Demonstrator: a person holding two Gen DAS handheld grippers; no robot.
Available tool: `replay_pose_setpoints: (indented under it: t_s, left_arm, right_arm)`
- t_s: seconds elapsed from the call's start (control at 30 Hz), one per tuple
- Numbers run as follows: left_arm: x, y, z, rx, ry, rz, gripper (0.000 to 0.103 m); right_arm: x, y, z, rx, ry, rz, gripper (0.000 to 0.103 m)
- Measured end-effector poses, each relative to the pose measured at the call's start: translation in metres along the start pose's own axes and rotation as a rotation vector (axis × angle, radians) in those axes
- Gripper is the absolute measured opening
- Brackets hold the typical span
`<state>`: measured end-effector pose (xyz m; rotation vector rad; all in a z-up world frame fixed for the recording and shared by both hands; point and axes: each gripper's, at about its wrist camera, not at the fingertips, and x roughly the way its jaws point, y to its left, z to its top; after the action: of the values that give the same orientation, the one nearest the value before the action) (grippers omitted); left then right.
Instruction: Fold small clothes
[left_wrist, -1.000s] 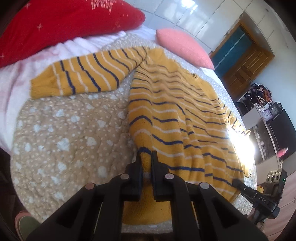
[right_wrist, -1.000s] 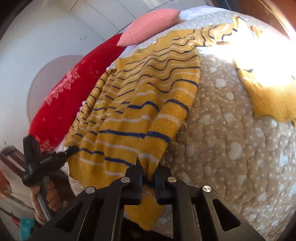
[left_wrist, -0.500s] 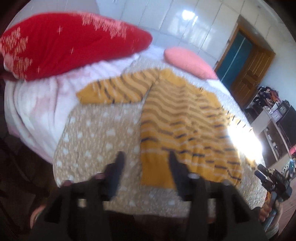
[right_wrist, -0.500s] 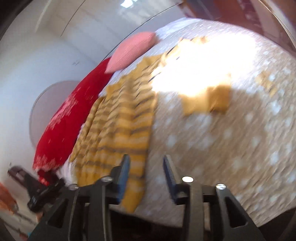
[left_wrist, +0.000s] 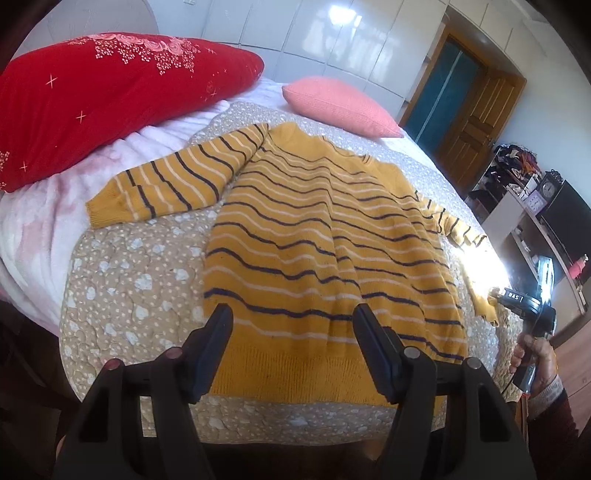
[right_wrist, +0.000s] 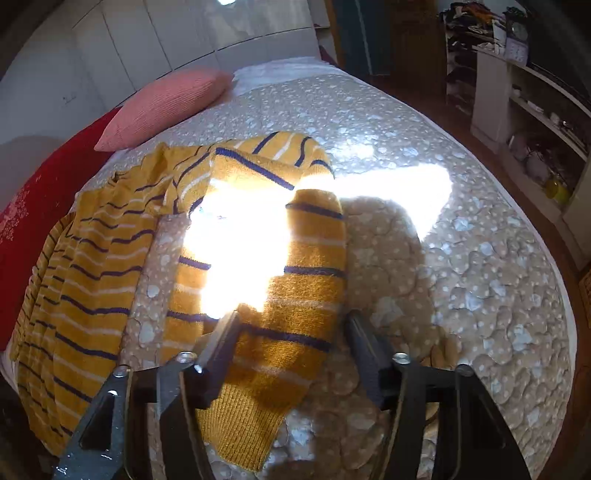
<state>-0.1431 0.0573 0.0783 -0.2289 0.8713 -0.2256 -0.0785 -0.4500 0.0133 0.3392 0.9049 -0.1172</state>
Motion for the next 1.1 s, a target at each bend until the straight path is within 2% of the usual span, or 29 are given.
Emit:
replay_pose_setpoints:
  t_s: [0.03, 0.07, 0.17, 0.3, 0.4, 0.5, 0.63, 0.8, 1.0, 1.1]
  left_arm:
    - [0.003, 0.000, 0.002, -0.004, 0.006, -0.003, 0.066]
    - [0.006, 0.000, 0.005, -0.008, 0.012, -0.006, 0.066]
    - [0.009, -0.001, 0.012, -0.017, 0.012, -0.019, 0.066]
    - [0.012, -0.002, 0.017, -0.022, 0.002, -0.048, 0.066]
    - [0.016, 0.002, 0.017, -0.035, 0.010, -0.067, 0.066]
    - [0.019, 0.009, 0.016, -0.064, 0.014, -0.086, 0.066]
    - [0.018, 0.023, 0.015, -0.090, 0.004, -0.093, 0.066]
    - [0.002, 0.046, 0.010, -0.104, -0.054, -0.058, 0.067]
    - [-0.018, 0.093, 0.000, -0.179, -0.104, -0.012, 0.069]
    - [-0.026, 0.121, -0.008, -0.234, -0.117, 0.020, 0.069]
  right_arm:
    - [-0.002, -0.004, 0.003, 0.022, 0.008, 0.072, 0.007]
    - [-0.009, -0.010, 0.006, 0.061, -0.002, 0.119, 0.008]
    - [-0.046, -0.036, 0.031, 0.159, -0.096, 0.168, 0.007]
    - [-0.094, -0.101, 0.074, 0.292, -0.224, 0.047, 0.007]
    - [-0.108, -0.136, 0.100, 0.376, -0.237, -0.014, 0.007]
    - [-0.110, -0.134, 0.119, 0.409, -0.220, -0.010, 0.007]
    - [-0.106, -0.073, 0.144, 0.321, -0.204, 0.082, 0.007]
    - [-0.066, 0.061, 0.175, 0.165, -0.108, 0.261, 0.007]
    - [0.022, 0.244, 0.180, -0.018, 0.059, 0.398, 0.007]
    - [0.083, 0.315, 0.166, -0.067, 0.151, 0.409, 0.011]
